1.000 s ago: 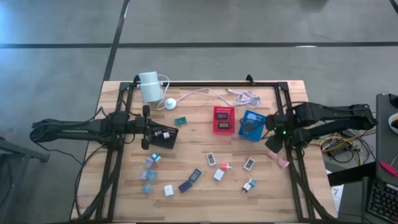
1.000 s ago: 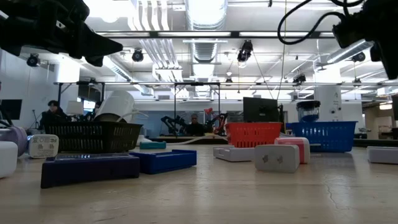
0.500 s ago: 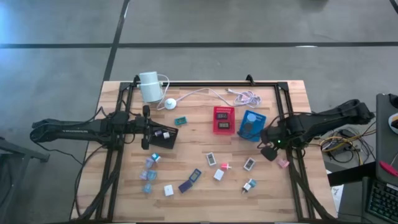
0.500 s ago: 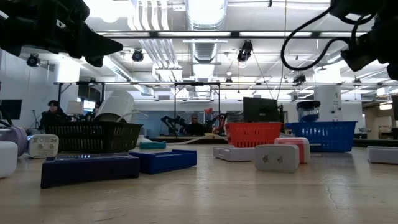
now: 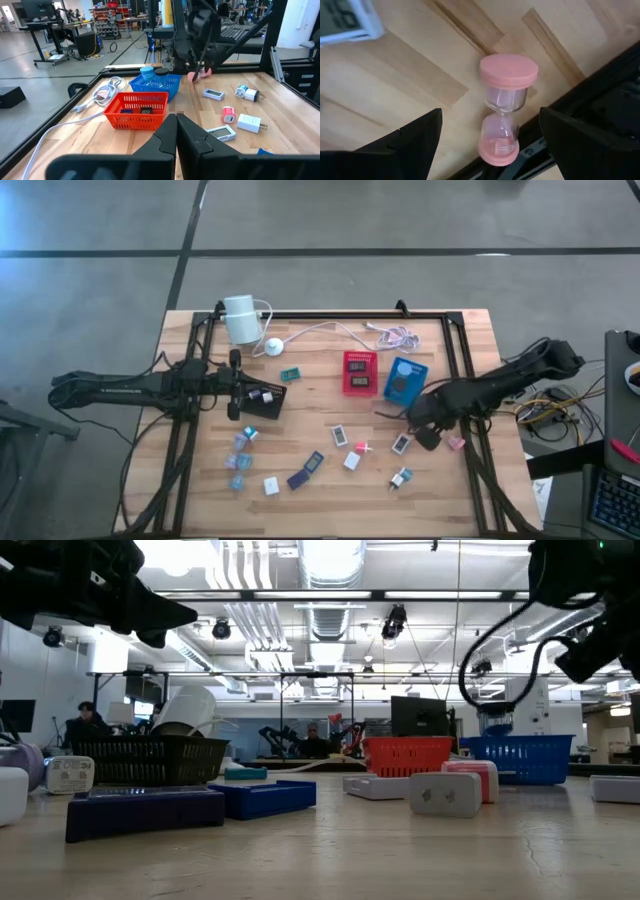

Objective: Pick & Place Office items
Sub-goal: Put the pink hourglass into the blue bin

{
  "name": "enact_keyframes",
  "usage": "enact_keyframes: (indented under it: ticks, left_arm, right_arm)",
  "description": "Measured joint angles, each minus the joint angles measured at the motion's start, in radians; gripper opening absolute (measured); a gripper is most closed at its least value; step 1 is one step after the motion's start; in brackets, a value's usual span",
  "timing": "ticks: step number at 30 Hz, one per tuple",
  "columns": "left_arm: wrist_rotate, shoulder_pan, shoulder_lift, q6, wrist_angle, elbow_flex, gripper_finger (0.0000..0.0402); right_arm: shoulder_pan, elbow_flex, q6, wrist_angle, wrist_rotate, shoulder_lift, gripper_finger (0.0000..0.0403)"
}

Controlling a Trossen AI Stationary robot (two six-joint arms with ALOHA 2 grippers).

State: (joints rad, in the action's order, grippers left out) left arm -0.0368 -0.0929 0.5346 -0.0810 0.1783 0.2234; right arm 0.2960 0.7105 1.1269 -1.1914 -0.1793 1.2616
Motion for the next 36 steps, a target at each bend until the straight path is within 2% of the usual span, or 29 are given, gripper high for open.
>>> enact_keyframes:
  ticks: [10, 13, 18, 23, 27, 33, 36]
  left_arm:
    - [0.0, 0.0, 0.0, 0.0, 0.0, 0.0, 0.0008]
    - [0.0, 0.0, 0.0, 0.0, 0.0, 0.0, 0.0011]
    - [0.0, 0.0, 0.0, 0.0, 0.0, 0.0, 0.0013]
    - [0.0, 0.0, 0.0, 0.0, 0.0, 0.0, 0.0009]
    - [0.0, 0.0, 0.0, 0.0, 0.0, 0.0, 0.0011]
    - [0.002, 0.0, 0.0, 0.0, 0.0, 0.0, 0.0009]
    - [0.002, 0.0, 0.0, 0.0, 0.0, 0.0, 0.0008]
  right_arm:
    - [0.021, -0.008, -0.057, 0.002, 0.075, 0.13, 0.0326]
    - [0.023, -0.015, -0.086, 0.036, 0.069, 0.155, 0.0326]
    - [0.023, -0.055, -0.133, 0.165, -0.002, 0.18, 0.0326]
    - [0.023, -0.077, -0.139, 0.186, -0.004, 0.194, 0.0323]
    - [0.023, -0.079, -0.15, 0.189, -0.005, 0.189, 0.0281]
    - [0.023, -0.057, -0.17, 0.19, -0.004, 0.189, 0.0164]
    - [0.023, -0.027, -0.205, 0.193, -0.008, 0.187, 0.016]
